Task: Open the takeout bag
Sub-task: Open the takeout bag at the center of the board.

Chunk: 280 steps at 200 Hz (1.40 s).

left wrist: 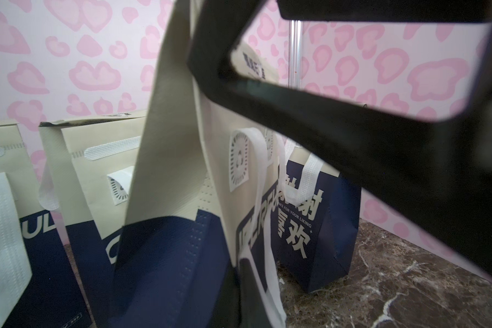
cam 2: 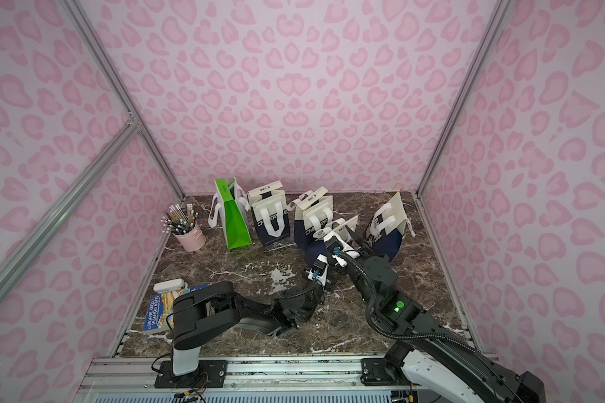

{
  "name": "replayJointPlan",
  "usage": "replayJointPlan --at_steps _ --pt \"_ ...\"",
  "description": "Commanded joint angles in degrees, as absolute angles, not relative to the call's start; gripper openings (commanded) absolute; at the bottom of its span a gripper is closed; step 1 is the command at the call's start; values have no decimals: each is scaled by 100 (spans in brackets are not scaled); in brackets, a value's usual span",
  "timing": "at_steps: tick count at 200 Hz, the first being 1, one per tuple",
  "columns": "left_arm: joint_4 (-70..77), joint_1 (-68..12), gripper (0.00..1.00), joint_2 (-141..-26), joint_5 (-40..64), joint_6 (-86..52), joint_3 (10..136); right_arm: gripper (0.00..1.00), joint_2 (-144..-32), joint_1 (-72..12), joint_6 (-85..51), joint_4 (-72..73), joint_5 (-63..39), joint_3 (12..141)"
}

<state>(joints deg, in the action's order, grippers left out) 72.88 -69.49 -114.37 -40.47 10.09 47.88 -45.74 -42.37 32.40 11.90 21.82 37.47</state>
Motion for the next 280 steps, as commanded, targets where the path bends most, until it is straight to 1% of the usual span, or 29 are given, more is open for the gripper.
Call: replayJointPlan --at_steps 1,28,54,76,101,150,159,163,170,179,207,253,280 --pt "7317 -6957 5 -11443 -3990 1073 4833 61 -4566 -4236 3237 1412 2352 3842" --pt "7304 -6965 5 -11464 -3986 1081 4845 53 -4589 -4223 3280 1456 2416 3844" --pt "7291 -6969 5 -11496 -3990 1098 4882 41 -4673 -4219 3323 1442 2459 3859" --pt "7282 -6979 5 -11505 -4007 1124 4903 29 -4760 -4201 3345 1447 2493 3875" --pt "7277 -6987 5 -11529 -4003 1156 4917 25 -4909 -4141 3358 1415 2568 3950" --pt "7307 -7005 5 -11542 -3991 1144 4897 24 -5287 -3942 3199 1128 2408 4301" --pt "7312 -7005 5 -11548 -3999 1136 4891 22 -5374 -3904 3152 987 2299 4405" --pt "7312 -7005 5 -11549 -4000 1135 4895 20 -5414 -3879 3129 924 2267 4458" --pt "7313 -7005 5 -11548 -4005 1134 4887 13 -5484 -3847 3090 788 2234 4541" --pt "7326 -7006 5 -11548 -4016 1110 4868 0 -5585 -3826 3014 601 2270 4683" --pt "7314 -7005 5 -11540 -4081 976 4813 0 -5759 -3803 3037 302 2580 4976" --pt "7003 -7011 5 -11461 -4165 444 4685 0 -6018 -3818 3253 -418 3520 5679" --pt "6810 -7014 5 -11456 -4214 164 4645 0 -6184 -3935 3638 -610 4099 5944"
